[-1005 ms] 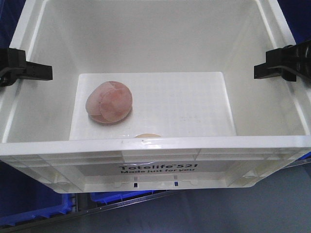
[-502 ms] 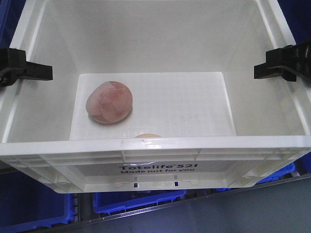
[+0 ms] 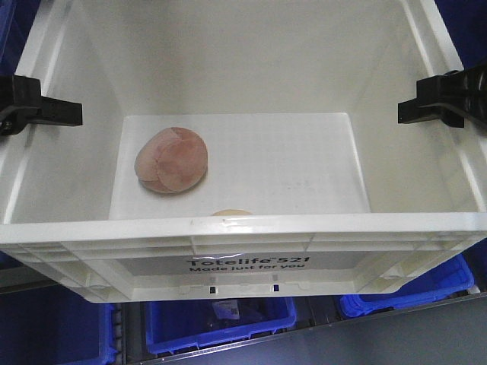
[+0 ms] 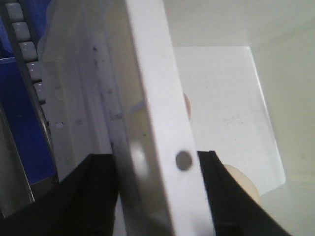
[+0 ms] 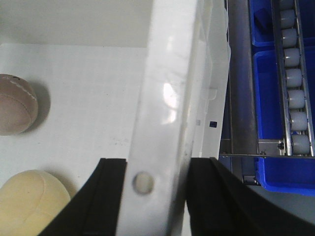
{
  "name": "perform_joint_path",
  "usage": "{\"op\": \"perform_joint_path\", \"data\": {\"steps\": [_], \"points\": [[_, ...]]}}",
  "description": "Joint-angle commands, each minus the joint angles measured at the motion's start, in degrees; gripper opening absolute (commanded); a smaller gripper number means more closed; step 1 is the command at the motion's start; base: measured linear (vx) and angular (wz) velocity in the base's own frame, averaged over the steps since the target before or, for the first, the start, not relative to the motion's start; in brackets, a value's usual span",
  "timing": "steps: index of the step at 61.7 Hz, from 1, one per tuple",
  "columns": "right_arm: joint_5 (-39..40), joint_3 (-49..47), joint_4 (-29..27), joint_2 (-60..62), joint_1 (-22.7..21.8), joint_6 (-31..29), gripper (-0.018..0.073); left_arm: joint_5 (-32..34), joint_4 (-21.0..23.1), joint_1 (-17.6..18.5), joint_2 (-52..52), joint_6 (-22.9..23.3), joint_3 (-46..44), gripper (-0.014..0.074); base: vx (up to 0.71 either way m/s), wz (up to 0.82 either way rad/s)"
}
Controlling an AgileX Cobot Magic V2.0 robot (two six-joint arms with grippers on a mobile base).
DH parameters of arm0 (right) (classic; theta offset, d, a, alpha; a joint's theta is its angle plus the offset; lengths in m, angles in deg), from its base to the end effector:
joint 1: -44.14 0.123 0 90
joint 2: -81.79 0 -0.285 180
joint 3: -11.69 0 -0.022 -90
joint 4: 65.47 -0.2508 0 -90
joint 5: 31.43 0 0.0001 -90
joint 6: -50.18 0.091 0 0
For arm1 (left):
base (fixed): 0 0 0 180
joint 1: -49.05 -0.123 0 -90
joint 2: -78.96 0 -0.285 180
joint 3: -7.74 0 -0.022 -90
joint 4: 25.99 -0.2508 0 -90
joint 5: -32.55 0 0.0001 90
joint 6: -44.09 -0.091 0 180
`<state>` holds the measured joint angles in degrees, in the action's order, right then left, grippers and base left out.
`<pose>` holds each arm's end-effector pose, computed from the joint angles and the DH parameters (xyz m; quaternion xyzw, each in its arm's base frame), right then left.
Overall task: Place moving items into box and shelve
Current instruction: 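Hold the crate level with both grippers above the blue bins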
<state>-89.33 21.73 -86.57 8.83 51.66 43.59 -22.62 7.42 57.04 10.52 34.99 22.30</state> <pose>0.2139 0.0562 0.3823 -0.0743 0.9243 0.1814 0.3275 0.1930 -0.0686 0.3848 0.0646 0.8950 -0.2757 0.3446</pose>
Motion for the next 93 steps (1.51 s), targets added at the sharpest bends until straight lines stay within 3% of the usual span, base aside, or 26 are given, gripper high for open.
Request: {"op": "perform_joint_path", "data": {"steps": [1, 93], "points": [[5.53, -2.80, -7.75, 1.80, 0.42, -1.31, -0.0006, 4.91, 10.35, 0.64, 1.59, -1.02, -2.61, -0.0003, 0.09, 0.05], [5.53, -2.80, -7.75, 1.80, 0.42, -1.31, -0.0006, 4.91, 10.35, 0.64, 1.59, -1.02, -2.61, -0.0003, 0.03, 0.04]]}}
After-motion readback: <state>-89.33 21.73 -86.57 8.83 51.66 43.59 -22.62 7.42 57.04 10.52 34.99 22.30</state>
